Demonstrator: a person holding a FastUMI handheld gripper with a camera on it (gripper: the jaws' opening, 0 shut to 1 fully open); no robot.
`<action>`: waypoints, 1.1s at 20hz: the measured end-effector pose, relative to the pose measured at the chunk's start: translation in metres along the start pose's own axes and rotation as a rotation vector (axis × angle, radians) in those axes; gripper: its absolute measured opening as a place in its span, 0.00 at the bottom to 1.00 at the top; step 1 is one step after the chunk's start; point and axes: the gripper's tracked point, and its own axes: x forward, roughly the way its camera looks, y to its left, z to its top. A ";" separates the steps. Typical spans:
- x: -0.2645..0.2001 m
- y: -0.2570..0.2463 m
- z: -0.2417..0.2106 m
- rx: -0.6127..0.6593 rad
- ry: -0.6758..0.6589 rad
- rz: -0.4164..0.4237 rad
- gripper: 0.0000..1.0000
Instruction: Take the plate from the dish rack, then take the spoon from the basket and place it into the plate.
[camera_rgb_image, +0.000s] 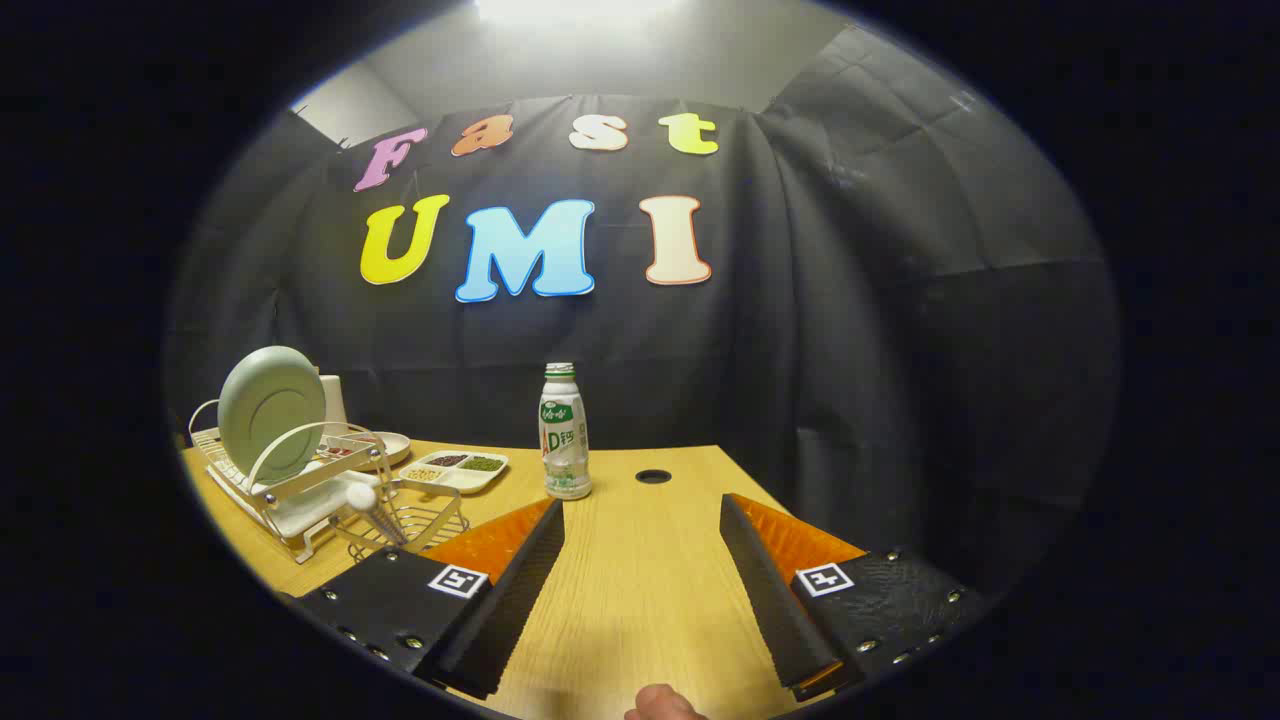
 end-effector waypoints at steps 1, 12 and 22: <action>-0.002 0.000 0.014 -0.003 -0.006 0.004 0.96; -0.032 0.064 0.166 0.013 -0.026 -0.045 0.96; -0.041 0.162 0.213 0.071 -0.031 -0.044 0.96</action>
